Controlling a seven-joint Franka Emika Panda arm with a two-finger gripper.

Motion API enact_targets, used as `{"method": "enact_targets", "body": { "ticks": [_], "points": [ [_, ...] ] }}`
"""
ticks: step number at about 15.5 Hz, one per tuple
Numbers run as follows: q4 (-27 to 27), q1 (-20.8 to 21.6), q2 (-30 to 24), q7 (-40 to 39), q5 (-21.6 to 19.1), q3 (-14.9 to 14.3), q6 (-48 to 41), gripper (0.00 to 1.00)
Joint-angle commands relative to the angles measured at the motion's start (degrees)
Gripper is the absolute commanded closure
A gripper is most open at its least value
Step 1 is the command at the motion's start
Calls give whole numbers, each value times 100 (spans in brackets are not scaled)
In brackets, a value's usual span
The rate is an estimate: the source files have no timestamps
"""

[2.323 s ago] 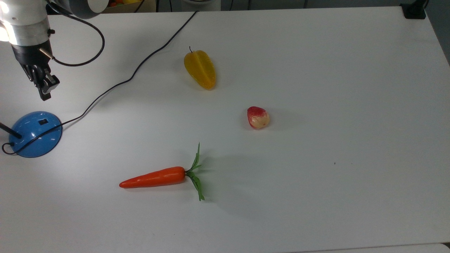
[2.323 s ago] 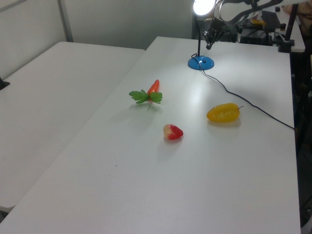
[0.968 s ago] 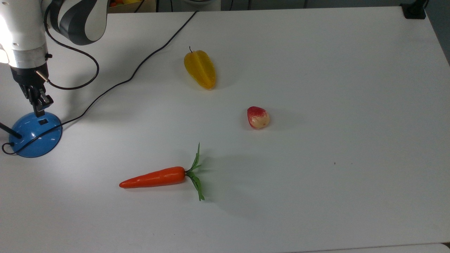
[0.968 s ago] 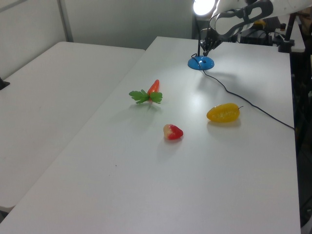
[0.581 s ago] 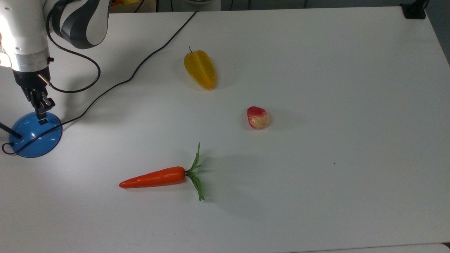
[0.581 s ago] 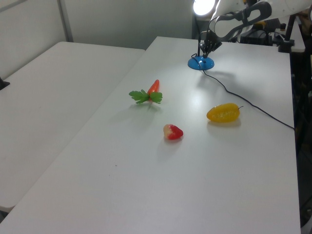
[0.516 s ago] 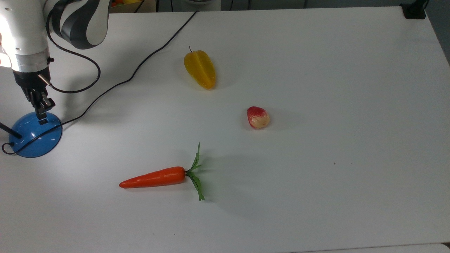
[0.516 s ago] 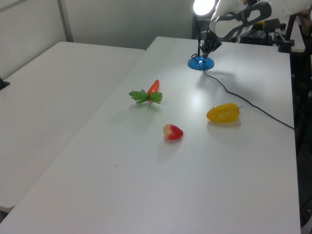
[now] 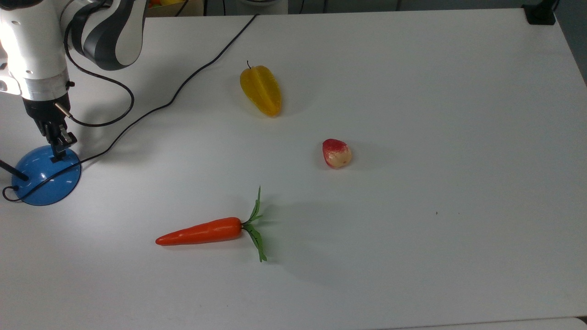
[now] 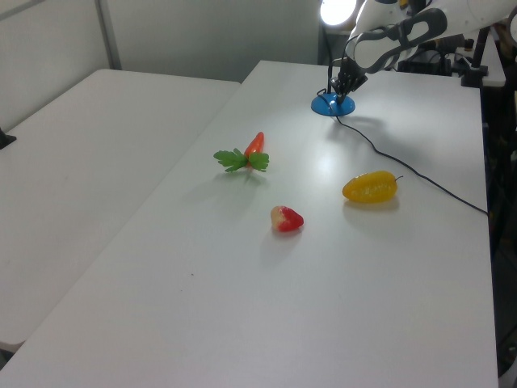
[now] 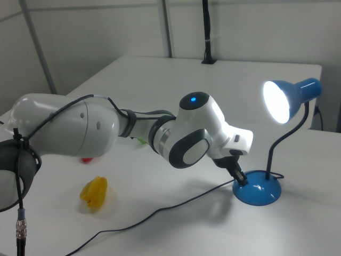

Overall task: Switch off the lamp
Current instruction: 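Lower the gripper and press down on the lamp base switch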

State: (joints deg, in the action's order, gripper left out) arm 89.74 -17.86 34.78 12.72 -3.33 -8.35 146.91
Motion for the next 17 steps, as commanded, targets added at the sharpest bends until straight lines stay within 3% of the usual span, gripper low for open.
{"method": "enact_targets", "body": {
  "ticks": [1, 17],
  "points": [
    [-54, 19, 90, 91, 52, -18, 258, 100],
    [140, 2, 205, 47, 166, -18, 391, 100]
  ]
}}
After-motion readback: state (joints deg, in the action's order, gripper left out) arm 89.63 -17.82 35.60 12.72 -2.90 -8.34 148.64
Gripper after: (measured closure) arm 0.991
